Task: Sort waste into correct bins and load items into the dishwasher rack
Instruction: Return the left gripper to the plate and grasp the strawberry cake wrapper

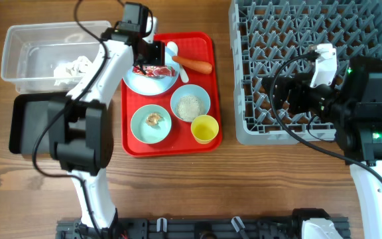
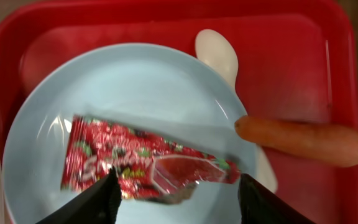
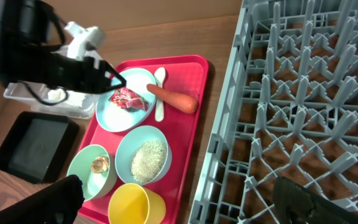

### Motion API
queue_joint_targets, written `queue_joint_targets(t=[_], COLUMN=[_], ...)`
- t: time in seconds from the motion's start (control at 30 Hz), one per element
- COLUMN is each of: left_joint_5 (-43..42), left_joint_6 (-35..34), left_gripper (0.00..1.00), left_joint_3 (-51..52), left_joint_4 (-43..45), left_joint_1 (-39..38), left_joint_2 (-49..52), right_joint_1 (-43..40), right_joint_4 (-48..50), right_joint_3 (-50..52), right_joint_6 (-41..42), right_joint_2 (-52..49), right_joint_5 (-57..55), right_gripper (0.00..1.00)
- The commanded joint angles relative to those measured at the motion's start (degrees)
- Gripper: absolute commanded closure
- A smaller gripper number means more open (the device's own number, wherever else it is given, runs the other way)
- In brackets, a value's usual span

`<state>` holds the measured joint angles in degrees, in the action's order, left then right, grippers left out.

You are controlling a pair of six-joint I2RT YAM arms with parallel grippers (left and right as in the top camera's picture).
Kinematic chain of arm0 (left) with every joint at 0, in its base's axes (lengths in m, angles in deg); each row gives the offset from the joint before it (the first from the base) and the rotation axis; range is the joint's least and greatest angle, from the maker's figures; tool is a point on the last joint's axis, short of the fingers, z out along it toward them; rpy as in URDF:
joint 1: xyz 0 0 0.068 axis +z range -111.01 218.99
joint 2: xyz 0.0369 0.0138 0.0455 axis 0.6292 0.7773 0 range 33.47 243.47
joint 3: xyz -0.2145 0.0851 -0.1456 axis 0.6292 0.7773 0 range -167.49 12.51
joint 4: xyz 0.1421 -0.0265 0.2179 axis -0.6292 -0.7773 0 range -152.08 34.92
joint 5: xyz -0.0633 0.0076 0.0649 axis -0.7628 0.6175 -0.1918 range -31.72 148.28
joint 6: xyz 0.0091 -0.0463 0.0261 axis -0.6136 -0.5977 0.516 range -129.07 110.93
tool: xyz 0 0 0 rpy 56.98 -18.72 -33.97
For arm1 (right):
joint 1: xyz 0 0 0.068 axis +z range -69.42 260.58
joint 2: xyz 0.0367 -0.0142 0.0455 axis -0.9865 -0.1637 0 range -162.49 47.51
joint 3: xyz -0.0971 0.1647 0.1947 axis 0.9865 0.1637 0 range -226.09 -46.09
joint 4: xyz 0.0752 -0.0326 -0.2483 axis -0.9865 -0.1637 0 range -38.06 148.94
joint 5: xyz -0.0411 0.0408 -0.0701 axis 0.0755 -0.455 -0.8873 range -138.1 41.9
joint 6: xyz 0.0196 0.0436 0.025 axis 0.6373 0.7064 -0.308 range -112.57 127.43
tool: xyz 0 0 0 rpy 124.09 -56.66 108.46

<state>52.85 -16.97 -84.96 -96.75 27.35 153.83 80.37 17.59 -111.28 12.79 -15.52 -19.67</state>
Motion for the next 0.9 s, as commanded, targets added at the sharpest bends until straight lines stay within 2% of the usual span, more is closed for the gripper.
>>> queue_joint_targets(t=[0.0,0.07,0.1,0.13,0.2,0.27,0.4,0.43,0.47,0.5,0.53,0.6,0.63,0.77,0.87], left_joint_5=[2.75,2.73,2.73,2.78,2.69,2.78,2.75,2.75,2.75,2.75,2.75,2.73,2.73,2.71,2.93], left_joint_6=[-21.55,-25.11,-26.10,-26.84,-27.56,-28.17,-28.61,-28.61,-28.59,-28.57,-28.57,-28.57,-28.57,-25.22,-21.90], left_gripper=[0.35,0.29,0.24,0.14,0.04,0.00,0.01,0.05,0.14,0.39,0.69,0.92,0.96,0.96,0.96], left_joint_3=[0.37,1.11,1.20,1.20,1.20,1.20,1.20,1.20,1.20,1.20,1.20,1.20,1.20,0.83,-0.76], left_joint_4=[-2.75,-2.51,-2.54,-2.51,-0.87,1.31,4.22,4.24,4.17,3.96,3.50,2.97,2.62,1.99,1.81], left_joint_1=[-0.04,-0.07,-0.09,-0.09,-0.09,-0.09,-0.09,-0.09,-0.09,-0.09,-0.09,-0.09,-0.09,-0.09,0.42], left_joint_2=[0.85,3.10,4.50,5.92,8.17,9.57,10.49,10.56,10.60,10.60,10.60,10.60,10.60,9.22,4.28], right_joint_1=[-0.20,-0.20,-0.20,-0.20,-0.20,-0.20,-0.20,-0.20,-0.20,-0.20,-0.20,-0.20,-0.20,-0.20,-0.20], right_joint_4=[0.13,0.15,0.15,0.15,0.13,0.11,-0.02,0.04,0.09,0.09,0.07,0.09,0.11,0.09,0.07], right_joint_3=[-1.07,-1.07,-1.07,-1.07,-1.07,-1.07,-1.07,-1.07,-1.07,-1.07,-1.07,-1.07,-1.07,-1.07,-1.07], right_joint_6=[0.81,0.79,0.79,0.79,0.81,0.79,0.79,0.79,0.79,0.79,0.79,0.79,0.79,0.81,0.81], right_joint_2=[-0.42,-0.42,-0.42,-0.42,-0.42,-0.42,-0.42,-0.42,-0.42,-0.42,-0.42,-0.42,-0.42,-0.42,-0.42], right_joint_5=[-0.55,-0.55,-0.55,-0.55,-0.55,-0.55,-0.57,-0.57,-0.57,-0.57,-0.57,-0.57,-0.57,-0.55,-0.55], right_gripper=[0.00,0.00,0.00,0.00,0.00,0.00,0.00,0.00,0.00,0.00,0.00,0.00,0.00,0.00,0.00])
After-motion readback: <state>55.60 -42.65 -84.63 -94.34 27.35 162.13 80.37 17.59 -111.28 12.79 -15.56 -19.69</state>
